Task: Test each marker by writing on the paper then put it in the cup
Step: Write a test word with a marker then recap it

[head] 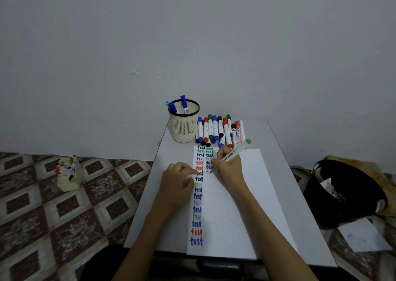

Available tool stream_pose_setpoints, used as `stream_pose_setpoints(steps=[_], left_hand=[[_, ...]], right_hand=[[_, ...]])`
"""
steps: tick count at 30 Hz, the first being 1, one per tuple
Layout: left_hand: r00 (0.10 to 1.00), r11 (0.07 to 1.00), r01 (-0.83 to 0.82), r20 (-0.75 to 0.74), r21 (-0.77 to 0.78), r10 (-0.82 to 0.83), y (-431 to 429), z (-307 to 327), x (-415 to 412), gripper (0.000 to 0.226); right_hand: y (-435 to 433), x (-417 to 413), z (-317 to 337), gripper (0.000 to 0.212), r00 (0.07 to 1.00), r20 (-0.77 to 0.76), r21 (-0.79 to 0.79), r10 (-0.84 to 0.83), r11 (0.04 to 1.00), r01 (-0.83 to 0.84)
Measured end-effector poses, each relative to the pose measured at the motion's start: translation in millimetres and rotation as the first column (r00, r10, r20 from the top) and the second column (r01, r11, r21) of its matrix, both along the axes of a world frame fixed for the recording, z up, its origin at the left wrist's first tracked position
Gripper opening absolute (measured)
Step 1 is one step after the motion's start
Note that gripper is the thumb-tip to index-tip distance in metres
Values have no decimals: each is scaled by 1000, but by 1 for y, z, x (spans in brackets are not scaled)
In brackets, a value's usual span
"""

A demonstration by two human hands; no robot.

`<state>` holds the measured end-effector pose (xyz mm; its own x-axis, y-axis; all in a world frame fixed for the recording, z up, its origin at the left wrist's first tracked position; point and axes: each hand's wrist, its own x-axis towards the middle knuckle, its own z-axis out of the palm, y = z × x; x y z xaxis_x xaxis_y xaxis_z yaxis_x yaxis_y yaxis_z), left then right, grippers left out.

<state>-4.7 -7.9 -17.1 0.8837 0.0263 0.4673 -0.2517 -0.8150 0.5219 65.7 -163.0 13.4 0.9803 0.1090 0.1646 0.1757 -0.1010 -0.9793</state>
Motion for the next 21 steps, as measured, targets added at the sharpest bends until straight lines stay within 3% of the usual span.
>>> stream_pose_setpoints(steps=[18, 21], left_hand=[[1000, 1000, -2, -5, -22, 2, -3, 3, -4, 30], [1000, 998, -3, 3, -63, 3, -3, 3, -4, 43]], right_hand=[[-2, 3, -1, 39, 999, 28, 73, -33, 997, 31], [0, 2, -2, 39, 999, 44, 34, -13, 999, 12]])
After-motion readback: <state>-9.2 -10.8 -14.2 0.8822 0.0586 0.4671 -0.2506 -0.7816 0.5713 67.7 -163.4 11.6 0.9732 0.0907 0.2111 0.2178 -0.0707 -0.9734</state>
